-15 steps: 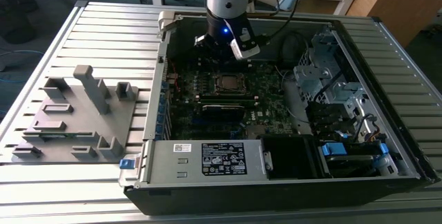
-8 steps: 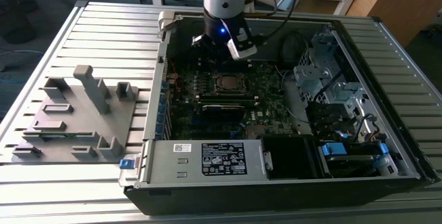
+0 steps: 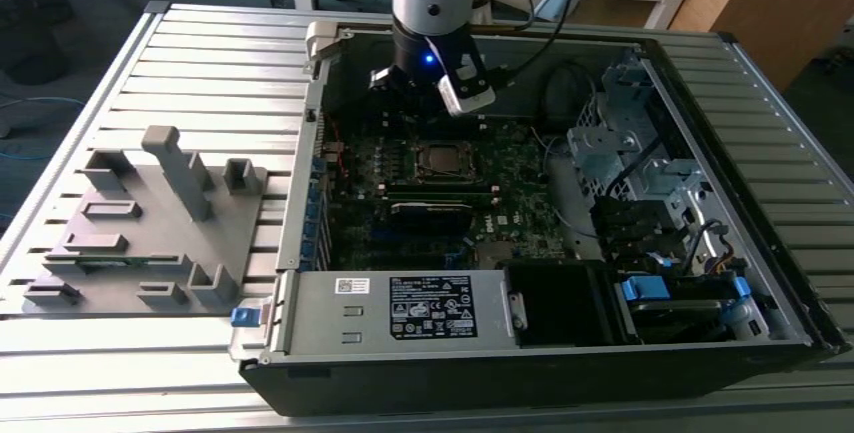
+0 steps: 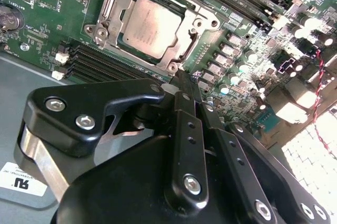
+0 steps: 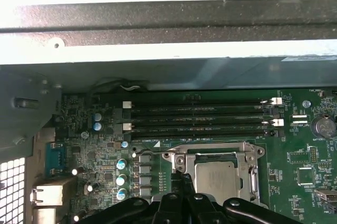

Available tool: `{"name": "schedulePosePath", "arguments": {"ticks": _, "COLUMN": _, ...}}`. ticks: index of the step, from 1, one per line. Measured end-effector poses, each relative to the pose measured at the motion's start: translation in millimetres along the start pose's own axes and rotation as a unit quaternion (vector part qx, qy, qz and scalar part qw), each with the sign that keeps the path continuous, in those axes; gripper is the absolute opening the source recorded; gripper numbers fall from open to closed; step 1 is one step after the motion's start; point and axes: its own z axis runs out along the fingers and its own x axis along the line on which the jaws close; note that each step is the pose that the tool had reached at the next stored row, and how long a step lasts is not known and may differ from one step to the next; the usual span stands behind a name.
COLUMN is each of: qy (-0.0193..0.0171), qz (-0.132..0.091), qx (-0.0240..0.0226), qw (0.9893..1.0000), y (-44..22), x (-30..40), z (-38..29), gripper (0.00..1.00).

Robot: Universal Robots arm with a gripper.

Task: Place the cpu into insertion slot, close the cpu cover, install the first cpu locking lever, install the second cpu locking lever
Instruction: 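Install the first cpu locking lever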

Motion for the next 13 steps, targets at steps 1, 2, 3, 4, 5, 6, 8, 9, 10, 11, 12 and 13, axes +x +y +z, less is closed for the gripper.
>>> {"name": "schedulePosePath", "arguments": {"ticks": 1, "qy": 0.0000, "qz": 0.000, "qx": 0.0000, "qw": 1.0000, "y": 0.0, "x": 0.0, "z": 0.0, "gripper": 0.11}}
{"name": "schedulePosePath", "arguments": {"ticks": 2, "qy": 0.0000, "qz": 0.000, "qx": 0.0000, "qw": 1.0000, "y": 0.0, "x": 0.4, "z": 0.0, "gripper": 0.11}}
{"name": "schedulePosePath", "arguments": {"ticks": 3, "qy": -0.0001, "qz": 0.000, "qx": 0.0000, "qw": 1.0000, "y": -0.1, "x": 1.0, "z": 0.1, "gripper": 0.11}}
{"name": "schedulePosePath", "arguments": {"ticks": 4, "qy": 0.0000, "qz": 0.000, "qx": 0.0000, "qw": 1.0000, "y": -0.2, "x": 1.9, "z": 0.1, "gripper": 0.11}}
{"name": "schedulePosePath", "arguments": {"ticks": 5, "qy": 0.0000, "qz": 0.000, "qx": 0.0000, "qw": 1.0000, "y": -0.3, "x": 3.0, "z": 0.1, "gripper": 0.11}}
{"name": "schedulePosePath", "arguments": {"ticks": 6, "qy": -0.0001, "qz": 0.000, "qx": 0.0000, "qw": 1.0000, "y": -0.4, "x": 4.1, "z": 0.2, "gripper": 0.11}}
{"name": "schedulePosePath", "arguments": {"ticks": 8, "qy": -0.0001, "qz": 0.000, "qx": 0.0000, "qw": 1.0000, "y": -0.5, "x": 5.7, "z": 0.2, "gripper": 0.11}}
{"name": "schedulePosePath", "arguments": {"ticks": 9, "qy": -0.0001, "qz": 0.000, "qx": 0.0000, "qw": 1.0000, "y": -0.6, "x": 6.4, "z": 0.2, "gripper": 0.11}}
{"name": "schedulePosePath", "arguments": {"ticks": 10, "qy": -0.0001, "qz": 0.000, "qx": 0.0000, "qw": 1.0000, "y": -0.6, "x": 6.9, "z": 0.2, "gripper": 0.11}}
{"name": "schedulePosePath", "arguments": {"ticks": 11, "qy": -0.0001, "qz": 0.000, "qx": 0.0000, "qw": 1.0000, "y": -0.6, "x": 7.2, "z": 0.2, "gripper": 0.11}}
{"name": "schedulePosePath", "arguments": {"ticks": 12, "qy": 0.0000, "qz": 0.000, "qx": 0.0000, "qw": 1.0000, "y": -0.6, "x": 7.2, "z": 0.2, "gripper": 0.11}}
{"name": "schedulePosePath", "arguments": {"ticks": 13, "qy": 0.0000, "qz": 0.000, "qx": 0.0000, "qw": 1.0000, "y": -0.6, "x": 7.3, "z": 0.1, "gripper": 0.11}}
